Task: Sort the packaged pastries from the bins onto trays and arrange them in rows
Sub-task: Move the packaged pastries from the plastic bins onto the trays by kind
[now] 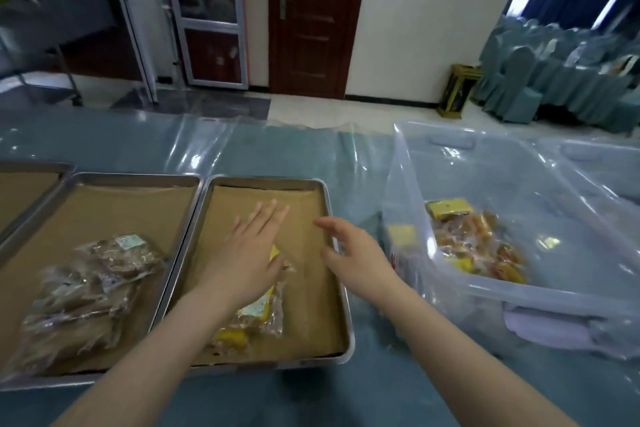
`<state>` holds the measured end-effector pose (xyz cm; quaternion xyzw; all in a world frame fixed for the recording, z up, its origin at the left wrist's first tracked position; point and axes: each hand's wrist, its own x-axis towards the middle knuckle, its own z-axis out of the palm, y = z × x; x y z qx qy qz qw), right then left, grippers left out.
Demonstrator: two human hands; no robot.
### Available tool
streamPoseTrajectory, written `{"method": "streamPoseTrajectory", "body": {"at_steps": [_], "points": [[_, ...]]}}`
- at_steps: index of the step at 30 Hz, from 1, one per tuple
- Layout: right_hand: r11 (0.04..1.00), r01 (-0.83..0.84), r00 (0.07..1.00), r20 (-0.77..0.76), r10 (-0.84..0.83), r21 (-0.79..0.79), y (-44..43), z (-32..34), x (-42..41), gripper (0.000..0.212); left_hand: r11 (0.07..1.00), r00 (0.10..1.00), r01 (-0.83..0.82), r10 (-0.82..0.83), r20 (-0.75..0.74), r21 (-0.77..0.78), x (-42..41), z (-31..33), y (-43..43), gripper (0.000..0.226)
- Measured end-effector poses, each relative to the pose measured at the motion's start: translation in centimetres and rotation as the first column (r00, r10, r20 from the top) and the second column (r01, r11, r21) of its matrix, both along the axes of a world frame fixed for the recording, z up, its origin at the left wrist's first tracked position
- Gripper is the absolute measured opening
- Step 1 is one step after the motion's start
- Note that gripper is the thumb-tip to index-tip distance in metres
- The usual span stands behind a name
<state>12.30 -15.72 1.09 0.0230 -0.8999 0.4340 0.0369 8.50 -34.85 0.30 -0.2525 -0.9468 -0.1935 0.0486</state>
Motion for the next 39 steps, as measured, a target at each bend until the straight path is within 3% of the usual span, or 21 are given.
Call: {"method": "streamPoseTrajectory", "body": {"at_steps": [6, 10, 13, 16, 21, 24, 32, 39], "points": [[0.976, -0.215, 0.954, -0.208, 0.214, 0.016, 3.8, 6.4, -0.9, 0.045, 0.976, 0.979, -0.106, 0.135, -0.15, 0.189, 2.7, 6.6, 6.7, 0.065], [0.974, -0.221, 0.953, -0.201, 0.227, 0.053, 9.4, 7.5, -0.3, 0.043, 0.955, 0.975, -0.111, 0.158, -0.156, 0.273, 4.1, 7.4, 11.8, 0.061], [0.982, -0.181, 0.974, -0.128, 0.188, 0.063, 14.1, 6.4, 0.6, 0.04, 0.932, 0.992, -0.075, 0.105, -0.065, 0.355, 4.5, 6.3, 15.6, 0.059], [0.981, -0.145, 0.986, -0.063, 0.154, 0.128, 18.4, 5.4, 1.5, 0.038, 0.883, 0.991, -0.104, 0.052, 0.126, 0.459, 3.8, 4.7, 19.3, 0.058], [0.939, -0.164, 0.986, 0.034, 0.161, 0.302, 22.0, 4.8, 2.3, 0.034, 0.776, 0.905, -0.161, -0.13, 0.405, 0.61, 3.3, 3.9, 22.7, 0.066], [0.897, -0.237, 0.971, 0.106, 0.213, 0.372, 22.2, 4.5, 2.3, 0.034, 0.843, 0.896, -0.079, -0.174, 0.409, 0.532, 3.7, 4.4, 22.7, 0.079], [0.825, -0.317, 0.947, 0.113, 0.299, 0.469, 23.1, 4.1, 3.2, 0.04, 0.881, 0.911, -0.073, -0.131, 0.39, 0.467, 7.1, 4.1, 22.1, 0.076], [0.781, -0.307, 0.95, 0.23, 0.213, 0.543, 28.2, 4.8, 2.0, 0.046, 0.991, 0.957, -0.062, 0.025, 0.29, 0.119, 7.1, 4.9, 22.2, 0.074]]}}
